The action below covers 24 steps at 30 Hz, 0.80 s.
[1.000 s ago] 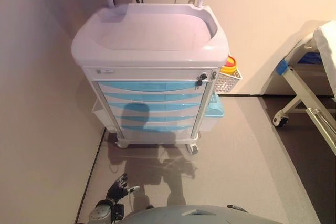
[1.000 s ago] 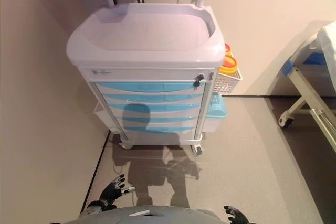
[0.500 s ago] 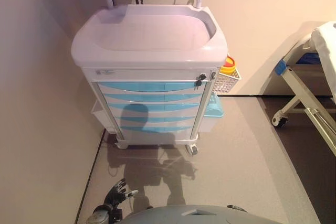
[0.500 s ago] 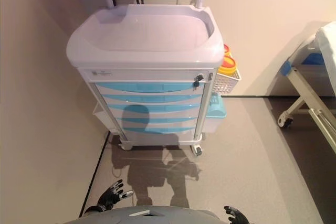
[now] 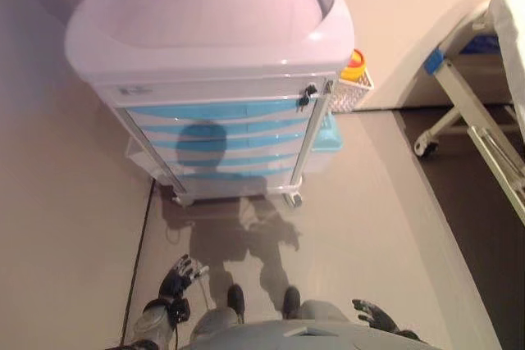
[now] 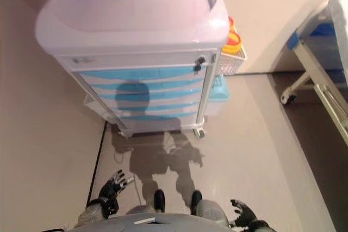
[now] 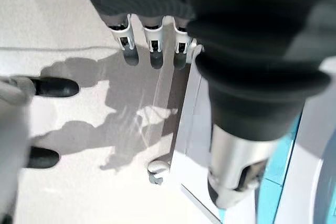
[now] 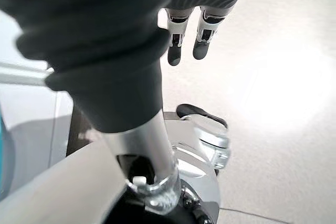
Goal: Open the drawer and pick up the medicine
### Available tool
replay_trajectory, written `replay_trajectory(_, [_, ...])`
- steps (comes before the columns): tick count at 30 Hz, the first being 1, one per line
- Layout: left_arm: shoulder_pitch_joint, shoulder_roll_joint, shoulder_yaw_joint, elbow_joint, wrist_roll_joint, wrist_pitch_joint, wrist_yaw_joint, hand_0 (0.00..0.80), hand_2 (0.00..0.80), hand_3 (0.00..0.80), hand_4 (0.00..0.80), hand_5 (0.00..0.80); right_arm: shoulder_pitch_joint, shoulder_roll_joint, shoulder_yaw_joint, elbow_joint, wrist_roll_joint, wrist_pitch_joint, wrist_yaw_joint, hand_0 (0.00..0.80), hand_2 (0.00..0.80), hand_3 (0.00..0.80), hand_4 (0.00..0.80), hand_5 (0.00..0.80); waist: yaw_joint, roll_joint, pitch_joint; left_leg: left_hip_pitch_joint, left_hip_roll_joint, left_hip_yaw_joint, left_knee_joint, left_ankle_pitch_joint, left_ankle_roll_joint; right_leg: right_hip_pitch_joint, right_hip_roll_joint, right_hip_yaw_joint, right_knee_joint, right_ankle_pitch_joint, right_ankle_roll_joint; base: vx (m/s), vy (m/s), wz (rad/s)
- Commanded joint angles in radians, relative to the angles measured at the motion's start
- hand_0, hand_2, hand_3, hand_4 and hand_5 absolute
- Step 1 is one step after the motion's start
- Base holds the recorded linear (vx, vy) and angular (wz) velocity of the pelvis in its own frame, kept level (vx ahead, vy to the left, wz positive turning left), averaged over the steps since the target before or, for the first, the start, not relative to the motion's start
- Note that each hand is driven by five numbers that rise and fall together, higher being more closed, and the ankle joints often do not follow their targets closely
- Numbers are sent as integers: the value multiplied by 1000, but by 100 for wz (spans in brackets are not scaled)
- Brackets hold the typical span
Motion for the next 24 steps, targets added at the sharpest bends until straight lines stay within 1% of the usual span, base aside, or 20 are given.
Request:
replay_trajectory(1, [-85, -8, 28, -87, -136, -13, -37, 0, 0, 0, 0, 0, -121, 48, -4, -89, 59, -47, -13, 0, 0, 0, 0, 0, -12, -3, 63, -73, -63, 56, 175, -138, 23, -35, -62, 4, 15, 71, 87, -18, 73, -21])
replay_trajectory(5, [-142, 8, 29, -214, -237, -16, -55, 0, 0, 0, 0, 0, -126, 38, 14, -141, 72, -42, -28, 0, 0, 0, 0, 0, -11, -21, 115, -175, -62, 68, 256, -150, 30, -120, -71, 35, 37, 100, 98, -66, 18, -22])
replay_trajectory(7, [-191, 24, 25, -297, -332, -19, -65, 0, 0, 0, 0, 0, -142, 34, 40, -190, 84, -30, -43, 0, 0, 0, 0, 0, -18, -36, 149, -236, -56, 72, 288, -154, 37, -187, -61, 60, 48, 119, 103, -114, 2, -21])
replay_trajectory(8, [-198, 26, 23, -307, -347, -22, -72, 0, 0, 0, 0, 0, -144, 35, 44, -199, 86, -26, -46, 0, 0, 0, 0, 0, -19, -39, 151, -245, -56, 72, 290, -154, 37, -195, -58, 64, 48, 121, 103, -105, 16, -26])
replay_trajectory(10, [-249, 59, 19, -378, -455, -10, -110, 0, 0, 0, 0, 0, -157, 27, 62, -238, 103, -20, -48, 0, 0, 0, 0, 0, -29, -52, 174, -288, -51, 77, 297, -151, 41, -245, -41, 87, 48, 136, 104, -75, 20, -25])
replay_trajectory(12, [-283, 80, 25, -400, -525, 0, -159, 0, 0, 0, 0, 0, -166, 27, 71, -256, 110, -19, -47, 0, 0, 0, 0, 0, -36, -63, 186, -309, -47, 83, 301, -152, 44, -267, -31, 103, 45, 145, 104, -35, 6, -31])
replay_trajectory(13, [-287, 82, 26, -402, -531, 2, -162, 0, 0, 0, 0, 0, -167, 27, 72, -257, 111, -19, -47, 0, 0, 0, 0, 0, -36, -64, 187, -311, -47, 84, 302, -152, 44, -269, -29, 105, 45, 145, 104, -53, -6, -28])
replay_trajectory(14, [-336, 109, 43, -422, -610, 16, -211, 0, 0, 0, 0, 0, -174, 26, 82, -271, 125, -19, -46, 0, 0, 0, 0, 0, -44, -77, 198, -338, -42, 91, 312, -155, 46, -288, -21, 118, 40, 152, 103, -45, -11, -19])
replay_trajectory(20, [-502, 191, 90, -466, -805, 55, -261, 0, 0, 0, 0, 0, -167, 31, 115, -302, 149, -18, -55, 0, 0, 0, 0, 0, -61, -113, 215, -404, -35, 88, 354, -169, 49, -329, -2, 143, 40, 159, 97, -14, -25, -15])
replay_trajectory(21, [-553, 209, 99, -473, -855, 53, -280, 0, 0, 0, 0, 0, -158, 37, 127, -303, 150, -24, -62, 0, 0, 0, 0, 0, -67, -124, 217, -418, -32, 86, 366, -175, 48, -337, 1, 146, 41, 160, 96, 3, -45, -4])
replay_trajectory(24, [-594, 221, 101, -479, -899, 49, -296, 0, 0, 0, 0, 0, -156, 41, 135, -299, 152, -28, -63, 0, 0, 0, 0, 0, -72, -133, 219, -427, -29, 86, 374, -179, 47, -344, 3, 147, 42, 161, 95, 3, -40, -11])
